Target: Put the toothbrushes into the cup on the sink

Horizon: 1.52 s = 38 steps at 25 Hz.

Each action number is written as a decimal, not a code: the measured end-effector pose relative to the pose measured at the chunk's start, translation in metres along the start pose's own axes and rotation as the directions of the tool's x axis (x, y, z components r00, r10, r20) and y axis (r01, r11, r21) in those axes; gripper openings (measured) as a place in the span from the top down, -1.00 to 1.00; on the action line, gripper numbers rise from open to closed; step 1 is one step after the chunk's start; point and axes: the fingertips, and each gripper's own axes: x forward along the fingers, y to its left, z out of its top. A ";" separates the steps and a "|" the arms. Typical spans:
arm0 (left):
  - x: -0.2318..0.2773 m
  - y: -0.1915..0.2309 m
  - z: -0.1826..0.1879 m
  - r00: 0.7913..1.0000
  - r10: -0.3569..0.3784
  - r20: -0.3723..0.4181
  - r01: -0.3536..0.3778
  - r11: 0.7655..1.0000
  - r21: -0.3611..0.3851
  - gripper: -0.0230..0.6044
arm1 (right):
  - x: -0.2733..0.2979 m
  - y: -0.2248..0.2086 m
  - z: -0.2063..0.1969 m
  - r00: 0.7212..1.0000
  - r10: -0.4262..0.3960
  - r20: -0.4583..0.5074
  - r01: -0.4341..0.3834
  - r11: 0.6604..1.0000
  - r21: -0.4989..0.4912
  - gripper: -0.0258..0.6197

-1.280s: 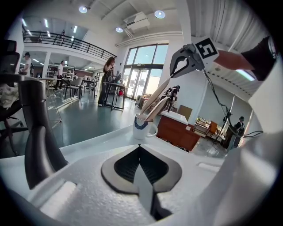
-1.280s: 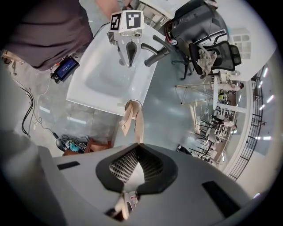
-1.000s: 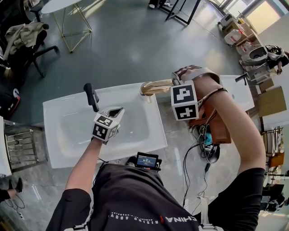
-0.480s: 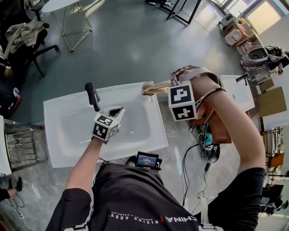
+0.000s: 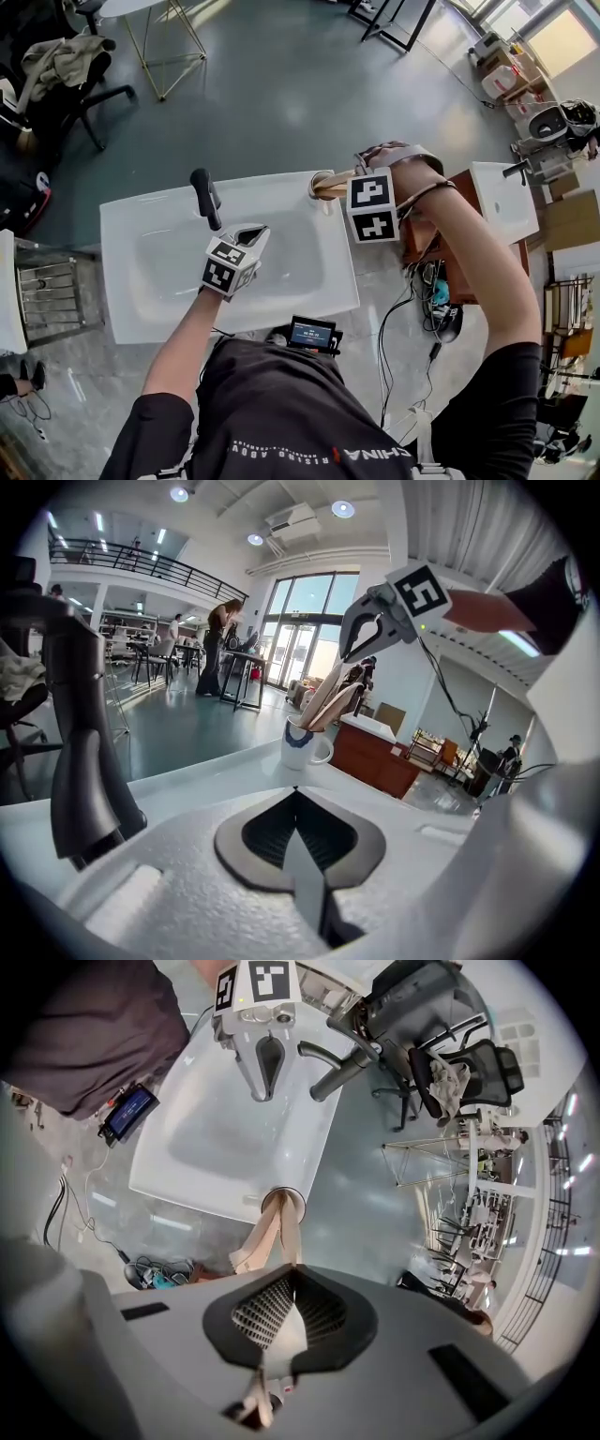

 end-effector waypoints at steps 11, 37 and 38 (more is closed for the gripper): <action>-0.004 -0.011 -0.004 1.000 0.002 -0.009 -0.002 1.000 0.008 0.90 | 0.012 0.007 0.025 0.994 -0.039 0.098 0.031 0.997 0.075 0.59; -0.037 -0.081 0.003 0.998 0.065 0.026 -0.067 0.994 0.090 0.90 | -0.062 0.080 0.011 0.871 -0.359 0.335 0.041 0.733 0.679 0.89; -0.038 -0.086 0.001 0.998 0.066 0.024 -0.068 0.993 0.094 0.90 | -0.060 0.087 0.013 0.864 -0.362 0.350 0.008 0.704 0.710 0.89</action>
